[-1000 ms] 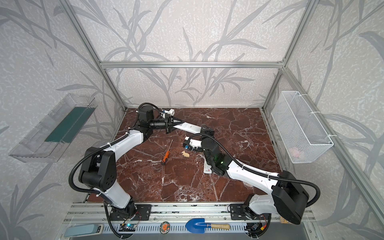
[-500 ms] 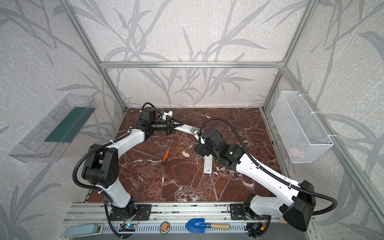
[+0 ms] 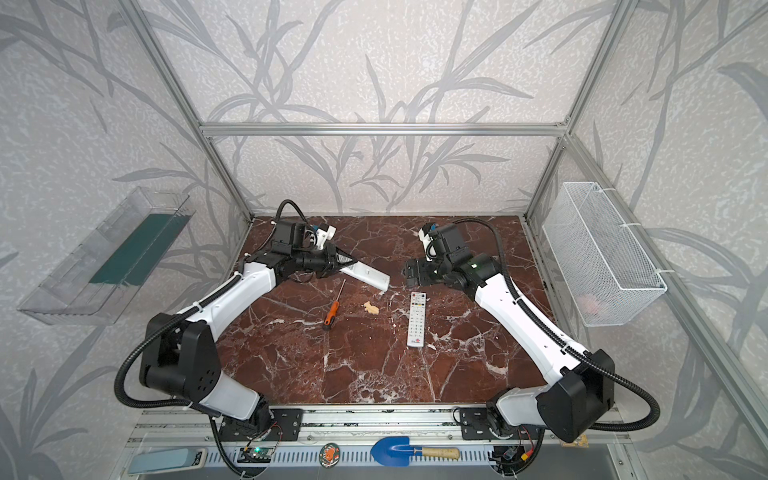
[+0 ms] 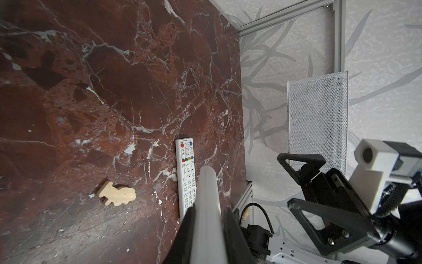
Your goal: Unload the batteries from the remote control
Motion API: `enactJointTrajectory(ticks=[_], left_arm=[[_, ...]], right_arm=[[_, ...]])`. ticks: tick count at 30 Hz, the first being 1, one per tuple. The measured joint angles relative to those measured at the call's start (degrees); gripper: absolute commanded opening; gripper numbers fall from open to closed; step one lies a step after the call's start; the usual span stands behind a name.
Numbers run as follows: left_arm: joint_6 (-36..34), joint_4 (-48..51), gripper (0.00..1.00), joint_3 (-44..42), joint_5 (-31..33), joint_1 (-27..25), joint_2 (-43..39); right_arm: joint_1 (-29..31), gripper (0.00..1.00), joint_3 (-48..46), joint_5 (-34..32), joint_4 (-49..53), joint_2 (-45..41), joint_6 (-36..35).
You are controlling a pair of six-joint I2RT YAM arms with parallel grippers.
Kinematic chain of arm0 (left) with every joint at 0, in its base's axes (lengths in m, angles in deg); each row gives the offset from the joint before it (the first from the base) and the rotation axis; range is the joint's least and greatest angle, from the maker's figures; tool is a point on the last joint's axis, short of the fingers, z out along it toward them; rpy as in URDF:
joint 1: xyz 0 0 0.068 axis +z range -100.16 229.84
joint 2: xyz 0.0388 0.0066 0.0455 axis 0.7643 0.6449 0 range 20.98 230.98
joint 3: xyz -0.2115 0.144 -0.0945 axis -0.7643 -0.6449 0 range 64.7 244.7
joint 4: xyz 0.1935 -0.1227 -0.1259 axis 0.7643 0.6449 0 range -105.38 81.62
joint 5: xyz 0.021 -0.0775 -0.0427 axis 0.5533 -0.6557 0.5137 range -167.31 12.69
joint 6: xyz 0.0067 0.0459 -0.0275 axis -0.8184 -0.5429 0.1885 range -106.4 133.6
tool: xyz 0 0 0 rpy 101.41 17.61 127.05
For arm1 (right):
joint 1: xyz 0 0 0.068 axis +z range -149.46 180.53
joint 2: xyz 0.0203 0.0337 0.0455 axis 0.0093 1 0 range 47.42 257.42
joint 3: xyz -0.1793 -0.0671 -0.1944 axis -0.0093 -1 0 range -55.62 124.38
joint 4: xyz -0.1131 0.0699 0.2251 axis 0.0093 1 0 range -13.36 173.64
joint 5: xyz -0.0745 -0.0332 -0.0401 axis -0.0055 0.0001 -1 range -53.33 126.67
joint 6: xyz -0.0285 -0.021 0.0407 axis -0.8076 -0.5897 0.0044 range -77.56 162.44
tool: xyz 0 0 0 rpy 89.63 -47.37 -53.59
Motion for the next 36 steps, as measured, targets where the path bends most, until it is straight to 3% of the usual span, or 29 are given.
enactJointTrajectory(ticks=[4,10,18,26,36], left_arm=[[-2.4,-2.05,0.0,-2.67,1.97,0.0,-1.6],[-3.23,-14.19,0.0,-14.29,4.07,0.0,-4.31],[5.95,-45.53,0.0,-28.15,5.25,-0.22,-4.28],[15.87,-59.91,0.0,-27.61,3.3,-0.39,3.3],[18.69,-60.72,0.0,-23.93,0.31,-1.07,4.9]], right_arm=[[-0.35,0.96,0.0,5.95,0.5,1.75,4.59],[-1.27,0.95,0.37,12.48,0.63,6.1,7.87],[-1.92,0.9,3.67,19.52,1.46,14.05,9.97],[-1.9,0.95,5.92,24.37,1.38,19.32,9.88],[-1.92,0.99,13.77,23.87,2.82,25.49,8.85]])
